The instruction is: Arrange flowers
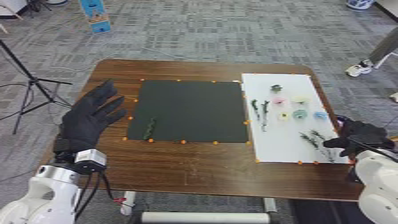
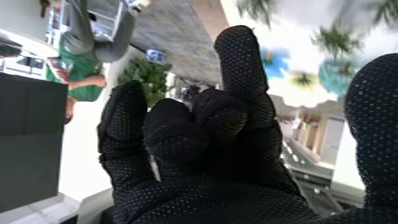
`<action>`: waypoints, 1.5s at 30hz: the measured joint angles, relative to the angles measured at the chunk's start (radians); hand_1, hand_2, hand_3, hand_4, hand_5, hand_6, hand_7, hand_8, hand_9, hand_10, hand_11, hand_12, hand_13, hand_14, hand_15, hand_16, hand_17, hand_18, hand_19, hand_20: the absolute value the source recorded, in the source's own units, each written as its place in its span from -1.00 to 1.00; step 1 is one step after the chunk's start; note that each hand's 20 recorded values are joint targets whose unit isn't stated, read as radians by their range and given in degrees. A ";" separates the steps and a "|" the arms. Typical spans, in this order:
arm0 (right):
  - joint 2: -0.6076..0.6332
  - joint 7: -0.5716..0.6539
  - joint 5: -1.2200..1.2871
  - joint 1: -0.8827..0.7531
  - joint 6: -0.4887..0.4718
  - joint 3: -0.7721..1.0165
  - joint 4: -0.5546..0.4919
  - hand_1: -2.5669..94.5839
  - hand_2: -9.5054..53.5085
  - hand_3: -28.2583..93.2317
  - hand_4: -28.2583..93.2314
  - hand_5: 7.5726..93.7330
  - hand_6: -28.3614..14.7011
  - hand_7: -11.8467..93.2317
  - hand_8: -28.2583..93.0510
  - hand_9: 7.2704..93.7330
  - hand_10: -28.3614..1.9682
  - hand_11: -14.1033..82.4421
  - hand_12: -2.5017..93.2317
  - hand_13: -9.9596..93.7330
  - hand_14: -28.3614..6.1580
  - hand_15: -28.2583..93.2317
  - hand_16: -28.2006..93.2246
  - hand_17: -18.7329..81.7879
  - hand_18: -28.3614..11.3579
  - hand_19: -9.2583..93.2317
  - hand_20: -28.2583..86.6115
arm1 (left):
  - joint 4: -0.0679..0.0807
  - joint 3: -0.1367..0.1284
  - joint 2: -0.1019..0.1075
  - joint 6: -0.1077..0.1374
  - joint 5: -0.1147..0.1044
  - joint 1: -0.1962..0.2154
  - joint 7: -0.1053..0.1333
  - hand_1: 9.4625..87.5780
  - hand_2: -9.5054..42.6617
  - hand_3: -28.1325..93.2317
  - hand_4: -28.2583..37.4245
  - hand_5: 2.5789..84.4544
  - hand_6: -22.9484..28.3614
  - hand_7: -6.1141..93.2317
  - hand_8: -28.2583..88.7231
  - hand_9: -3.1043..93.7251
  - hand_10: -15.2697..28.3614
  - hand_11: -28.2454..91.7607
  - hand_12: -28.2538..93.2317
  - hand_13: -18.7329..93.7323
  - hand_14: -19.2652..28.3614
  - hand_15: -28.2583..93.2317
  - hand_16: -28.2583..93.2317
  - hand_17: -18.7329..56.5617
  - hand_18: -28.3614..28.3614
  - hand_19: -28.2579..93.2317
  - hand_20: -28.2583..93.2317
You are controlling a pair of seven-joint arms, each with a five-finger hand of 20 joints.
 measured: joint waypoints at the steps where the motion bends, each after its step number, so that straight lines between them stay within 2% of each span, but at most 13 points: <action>1: 0.001 0.001 0.003 -0.007 -0.005 0.003 0.000 -0.51 -1.00 0.75 -1.00 0.33 0.17 0.19 -0.75 0.39 0.00 0.67 0.32 0.44 -0.16 0.83 0.24 -0.05 -0.74 0.76 0.22 | 0.000 -0.001 0.000 0.000 0.000 0.000 0.000 -0.62 -1.00 0.61 -1.00 -0.40 0.01 -0.50 -0.68 -0.50 0.19 -0.25 -0.27 -0.31 0.39 -0.28 -0.46 -0.78 0.85 0.15 -0.41; 6: 0.002 0.002 0.007 0.008 -0.019 -0.033 0.006 -0.47 -1.00 0.78 -1.00 0.36 0.20 0.21 -0.75 0.42 0.02 0.67 0.32 0.46 -0.15 0.83 0.24 -0.04 -0.73 0.77 0.22 | -0.001 -0.003 -0.001 0.004 0.000 0.000 0.001 -0.62 -1.00 0.62 -1.00 -0.40 0.01 -0.50 -0.68 -0.50 0.19 -0.25 -0.27 -0.31 0.39 -0.27 -0.45 -0.78 0.85 0.15 -0.41; 10: 0.002 0.002 0.006 0.096 -0.018 -0.153 0.039 -0.40 -1.00 0.80 -1.00 0.38 0.23 0.23 -0.75 0.45 0.05 0.67 0.31 0.48 -0.12 0.83 0.24 -0.02 -0.72 0.78 0.22 | -0.001 0.000 -0.001 0.006 0.000 0.000 0.001 -0.62 -1.00 0.62 -1.00 -0.40 0.01 -0.50 -0.68 -0.50 0.19 -0.25 -0.27 -0.31 0.39 -0.27 -0.45 -0.78 0.85 0.15 -0.41; 12: 0.002 0.003 -0.001 0.145 -0.010 -0.202 0.056 -0.31 -1.00 0.78 -0.99 0.38 0.25 0.19 -0.41 0.48 0.09 0.68 0.31 0.49 -0.10 0.84 0.23 -0.01 -0.71 0.79 0.21 | -0.001 0.003 -0.001 0.006 0.000 0.000 0.001 -0.62 -1.00 0.62 -1.00 -0.40 0.01 -0.50 -0.68 -0.50 0.19 -0.25 -0.27 -0.31 0.39 -0.27 -0.46 -0.78 0.85 0.15 -0.41; 13: 0.002 0.003 -0.004 0.165 -0.003 -0.220 0.065 -0.23 -1.00 0.76 -0.99 0.38 0.27 0.21 -0.31 0.50 0.11 0.68 0.31 0.50 -0.09 0.84 0.23 0.00 -0.71 0.79 0.21 | -0.001 0.005 -0.002 0.006 0.000 0.000 0.001 -0.62 -1.00 0.62 -1.00 -0.40 0.01 -0.50 -0.68 -0.50 0.19 -0.25 -0.27 -0.31 0.39 -0.27 -0.46 -0.78 0.85 0.15 -0.41; 17: 0.002 -0.003 -0.015 0.222 0.070 -0.288 0.099 -0.07 -1.00 0.78 -0.97 0.42 0.33 0.26 -0.27 0.57 0.18 0.69 0.30 0.56 -0.04 0.84 0.23 0.03 -0.68 0.81 0.20 | 0.000 0.008 -0.006 0.006 0.000 0.000 0.001 -0.62 -1.00 0.62 -1.00 -0.40 0.01 -0.50 -0.68 -0.50 0.19 -0.25 -0.27 -0.31 0.39 -0.27 -0.46 -0.78 0.85 0.15 -0.41; 21: 0.002 -0.023 -0.024 0.245 0.146 -0.332 0.113 -0.07 -1.00 0.81 -0.94 0.44 0.33 0.29 -0.24 0.60 0.20 0.70 0.31 0.58 -0.01 0.85 0.24 0.04 -0.67 0.82 0.20 | 0.000 0.009 -0.006 0.007 0.000 0.000 0.001 -0.62 -1.00 0.62 -1.00 -0.40 0.01 -0.50 -0.68 -0.50 0.19 -0.25 -0.27 -0.31 0.39 -0.27 -0.46 -0.78 0.85 0.15 -0.41; 26: 0.002 -0.062 -0.015 0.225 0.164 -0.315 0.104 -0.10 -1.00 0.83 -0.85 0.50 0.36 0.29 -0.20 0.67 0.26 0.72 0.31 0.65 0.05 0.86 0.23 0.08 -0.67 0.83 0.20 | 0.000 0.009 -0.006 0.008 -0.001 0.001 0.001 -0.62 -1.00 0.62 -1.00 -0.40 0.01 -0.50 -0.68 -0.50 0.19 -0.24 -0.27 -0.31 0.39 -0.27 -0.46 -0.78 0.85 0.15 -0.41; 33: -0.001 -0.092 0.028 0.221 0.228 -0.319 0.016 -0.13 -1.00 0.83 -0.76 0.56 0.41 0.30 -0.14 0.76 0.35 0.73 0.33 0.72 0.12 0.87 0.23 0.14 -0.67 0.87 0.18 | 0.000 0.009 -0.005 0.008 -0.001 0.001 0.001 -0.62 -1.00 0.62 -1.00 -0.40 0.01 -0.50 -0.68 -0.50 0.19 -0.24 -0.27 -0.31 0.39 -0.27 -0.46 -0.78 0.85 0.15 -0.41; 39: -0.033 -0.122 0.053 0.388 0.356 -0.468 -0.010 -0.14 -1.00 0.82 -0.73 0.59 0.42 0.28 -0.12 0.79 0.38 0.73 0.35 0.75 0.14 0.87 0.23 0.17 -0.68 0.89 0.17 | 0.000 0.009 -0.005 0.008 -0.001 0.001 0.001 -0.62 -1.00 0.62 -1.00 -0.40 0.01 -0.50 -0.68 -0.50 0.19 -0.25 -0.27 -0.31 0.39 -0.27 -0.46 -0.78 0.85 0.15 -0.41; 45: -0.123 -0.147 0.082 0.566 0.369 -0.576 0.001 -0.14 -1.00 0.82 -0.73 0.59 0.42 0.28 -0.12 0.79 0.39 0.73 0.35 0.75 0.15 0.87 0.23 0.17 -0.68 0.90 0.16 | -0.003 -0.001 -0.005 0.010 -0.001 0.008 0.001 -0.62 -1.00 0.62 -1.00 -0.40 0.01 -0.51 -0.68 -0.50 0.19 -0.25 -0.27 -0.31 0.39 -0.27 -0.46 -0.78 0.85 0.15 -0.41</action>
